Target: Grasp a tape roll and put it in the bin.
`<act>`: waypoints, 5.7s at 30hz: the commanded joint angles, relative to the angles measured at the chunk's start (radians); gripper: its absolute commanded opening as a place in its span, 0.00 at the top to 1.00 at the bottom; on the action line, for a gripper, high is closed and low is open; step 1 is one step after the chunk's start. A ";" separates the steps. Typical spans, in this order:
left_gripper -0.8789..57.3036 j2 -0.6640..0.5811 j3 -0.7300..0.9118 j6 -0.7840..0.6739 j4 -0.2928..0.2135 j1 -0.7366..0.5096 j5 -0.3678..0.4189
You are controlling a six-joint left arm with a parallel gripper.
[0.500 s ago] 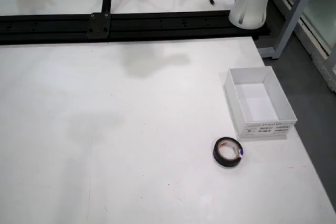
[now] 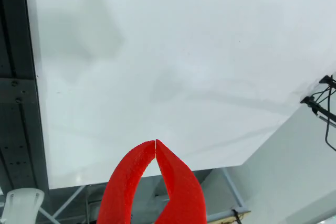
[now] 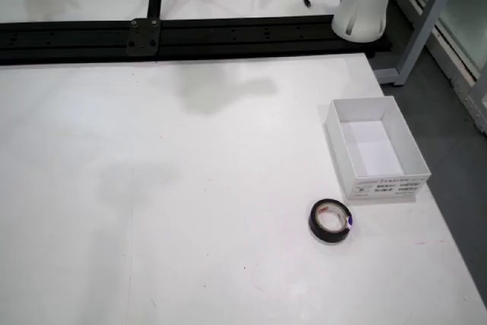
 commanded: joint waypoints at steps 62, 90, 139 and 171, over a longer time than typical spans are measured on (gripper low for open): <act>0.58 0.902 -0.460 0.261 0.039 0.565 -0.190; 0.59 1.146 -0.742 0.298 0.049 0.612 -0.190; 1.00 1.247 -1.042 0.402 0.021 0.528 -0.002; 1.00 0.287 -0.077 0.256 0.041 0.493 0.035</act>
